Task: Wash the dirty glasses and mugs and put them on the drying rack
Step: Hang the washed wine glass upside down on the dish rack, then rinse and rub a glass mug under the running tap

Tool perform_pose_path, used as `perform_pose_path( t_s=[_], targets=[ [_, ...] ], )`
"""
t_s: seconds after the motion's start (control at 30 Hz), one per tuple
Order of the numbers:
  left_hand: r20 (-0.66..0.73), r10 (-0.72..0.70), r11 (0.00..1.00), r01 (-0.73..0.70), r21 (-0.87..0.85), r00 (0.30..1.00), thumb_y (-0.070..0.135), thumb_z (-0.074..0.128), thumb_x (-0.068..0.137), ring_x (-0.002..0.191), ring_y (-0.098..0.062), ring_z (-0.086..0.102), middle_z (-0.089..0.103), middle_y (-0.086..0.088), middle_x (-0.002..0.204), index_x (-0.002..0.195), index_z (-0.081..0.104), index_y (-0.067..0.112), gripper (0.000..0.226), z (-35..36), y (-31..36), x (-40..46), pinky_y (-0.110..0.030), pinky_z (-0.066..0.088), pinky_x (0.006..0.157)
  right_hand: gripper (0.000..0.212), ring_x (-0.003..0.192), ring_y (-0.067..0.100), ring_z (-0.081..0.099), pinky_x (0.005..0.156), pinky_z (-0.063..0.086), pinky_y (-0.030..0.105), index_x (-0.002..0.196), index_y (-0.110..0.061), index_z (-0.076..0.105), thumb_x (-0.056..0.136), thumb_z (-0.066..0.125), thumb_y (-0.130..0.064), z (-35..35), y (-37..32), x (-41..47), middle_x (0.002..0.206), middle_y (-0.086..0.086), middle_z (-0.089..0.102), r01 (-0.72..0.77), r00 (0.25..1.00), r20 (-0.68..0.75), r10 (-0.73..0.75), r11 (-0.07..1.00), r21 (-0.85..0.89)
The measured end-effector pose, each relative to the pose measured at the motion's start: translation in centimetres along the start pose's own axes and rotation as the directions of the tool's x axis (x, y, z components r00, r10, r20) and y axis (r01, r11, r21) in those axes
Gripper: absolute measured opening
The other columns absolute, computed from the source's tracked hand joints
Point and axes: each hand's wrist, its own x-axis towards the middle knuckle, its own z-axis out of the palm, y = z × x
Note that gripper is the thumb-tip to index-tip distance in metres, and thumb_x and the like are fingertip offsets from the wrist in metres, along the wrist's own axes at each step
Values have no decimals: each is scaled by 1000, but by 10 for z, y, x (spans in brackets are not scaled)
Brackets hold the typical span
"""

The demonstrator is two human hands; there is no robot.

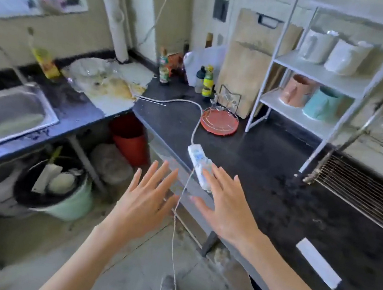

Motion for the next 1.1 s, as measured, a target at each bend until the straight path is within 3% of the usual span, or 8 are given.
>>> perform_pose_path(
  t_s=[0.13,0.23,0.33,0.5,0.77,0.9,1.03,1.1],
  targets=[
    [-24,-180,984,180,0,983,78,-28,63,139,-9,-22,-15,11,152,149,0,32,102,-14,-68,-6,-37,-10,115,85,146,15,9,117,-1,35,149,-23,22,78,15,-69,29,-44,67,158,-1,15,118,991,63,-119,993,26],
    [-61,-277,960,278,15,959,77,-26,64,140,-11,-22,-17,12,150,148,-2,32,99,-29,-116,5,-35,-11,114,67,147,15,6,117,-3,36,150,-24,19,94,33,-58,45,-68,127,159,-2,13,193,976,100,-195,981,24],
    [-100,-382,923,385,3,919,77,-20,67,139,-10,-24,-16,10,154,148,-3,33,93,-45,-162,27,-33,-14,113,69,146,15,8,117,-2,36,150,-24,19,92,27,-61,56,-89,195,159,-1,13,269,957,112,-269,963,9],
    [-117,-512,857,515,-9,851,76,-12,68,140,-10,-23,-13,7,157,148,-3,32,92,-78,-229,67,-34,-11,114,64,147,14,5,118,-1,37,151,-24,15,96,33,-52,64,-124,299,159,-2,11,371,915,167,-367,929,5],
    [-64,-608,794,606,-43,791,83,-29,53,139,-10,-25,-14,7,157,148,-6,32,110,-77,-316,109,-35,-11,115,64,146,14,6,118,1,34,150,-27,12,96,33,-53,107,-158,412,159,-3,10,412,881,247,-404,911,19],
    [-23,-634,773,632,-64,773,67,1,79,142,-14,-20,-14,3,157,148,-6,30,79,-79,-368,144,-37,-6,118,65,147,15,4,119,3,35,150,-27,11,96,35,-52,135,-169,465,159,-3,7,389,879,292,-378,921,22],
    [-15,-607,793,604,-77,795,76,-2,78,142,-13,-19,-13,4,157,149,-5,28,85,-75,-436,184,-35,-6,116,64,147,14,3,118,1,35,150,-26,11,97,36,-49,161,-182,527,159,-3,6,367,883,311,-351,930,8],
    [4,-600,798,598,-77,800,67,8,87,143,-15,-16,-12,3,157,149,-3,26,75,-74,-468,202,-36,-4,116,63,147,14,2,120,3,36,150,-25,11,97,36,-47,171,-191,559,160,-2,5,347,891,309,-332,938,6]
  ],
)
